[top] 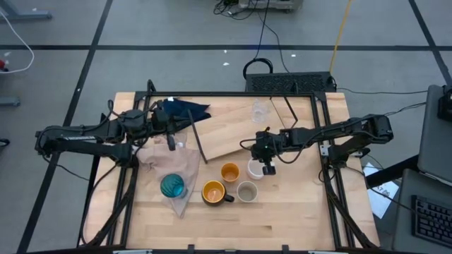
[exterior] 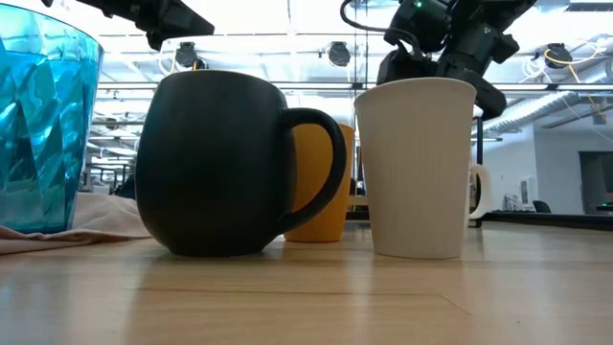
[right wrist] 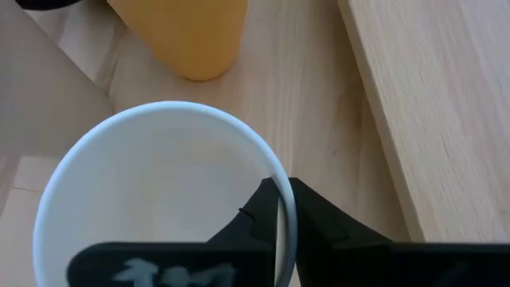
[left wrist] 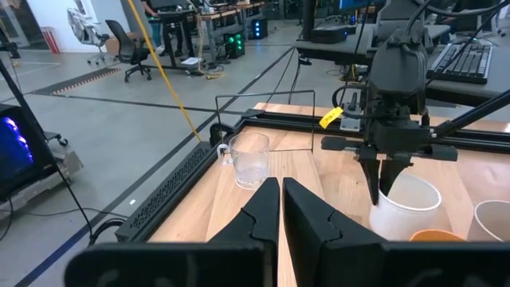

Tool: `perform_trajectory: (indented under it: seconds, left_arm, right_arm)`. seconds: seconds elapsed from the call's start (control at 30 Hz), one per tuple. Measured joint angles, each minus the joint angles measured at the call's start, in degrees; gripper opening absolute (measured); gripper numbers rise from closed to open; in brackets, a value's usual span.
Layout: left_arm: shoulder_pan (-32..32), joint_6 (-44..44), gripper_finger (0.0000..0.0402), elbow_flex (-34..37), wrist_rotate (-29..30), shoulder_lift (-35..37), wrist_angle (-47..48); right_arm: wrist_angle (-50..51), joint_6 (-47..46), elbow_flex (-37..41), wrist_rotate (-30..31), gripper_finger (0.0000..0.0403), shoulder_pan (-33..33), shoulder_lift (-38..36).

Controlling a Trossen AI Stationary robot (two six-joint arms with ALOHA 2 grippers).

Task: Stack small to large cups/mugs on shelf
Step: Put the white cup on the shelf

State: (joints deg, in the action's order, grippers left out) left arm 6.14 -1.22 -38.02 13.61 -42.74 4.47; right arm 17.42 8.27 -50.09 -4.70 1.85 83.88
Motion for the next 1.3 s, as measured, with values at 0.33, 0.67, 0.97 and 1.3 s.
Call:
perform_trajectory:
  seconds: [0.33,0.67,0.97,1.3]
  left_arm:
    - [-0.01,0.03,0.0021,0.0,0.0,-0.02,0.0]
    - [0.0,0.25,0.0021,0.0,0.0,-0.01,-0.02]
    - [0.0,0.23,0.0021,0.0,0.0,-0.01,0.04]
    - [0.0,0.21,0.0021,0.0,-0.02,-0.01,0.07]
  right_arm:
    - [-0.36,0.4,0.0,1.61,0.0003,0.86,-7.5]
    - [-5.86,1.45,0.0,3.44,0.0001,2.64,-21.62]
    - [-13.0,4.28,0.0,3.25,0.0001,2.62,-26.4]
    - [-14.65,12.23,0.0,21.92,0.0001,-1.37,-25.03]
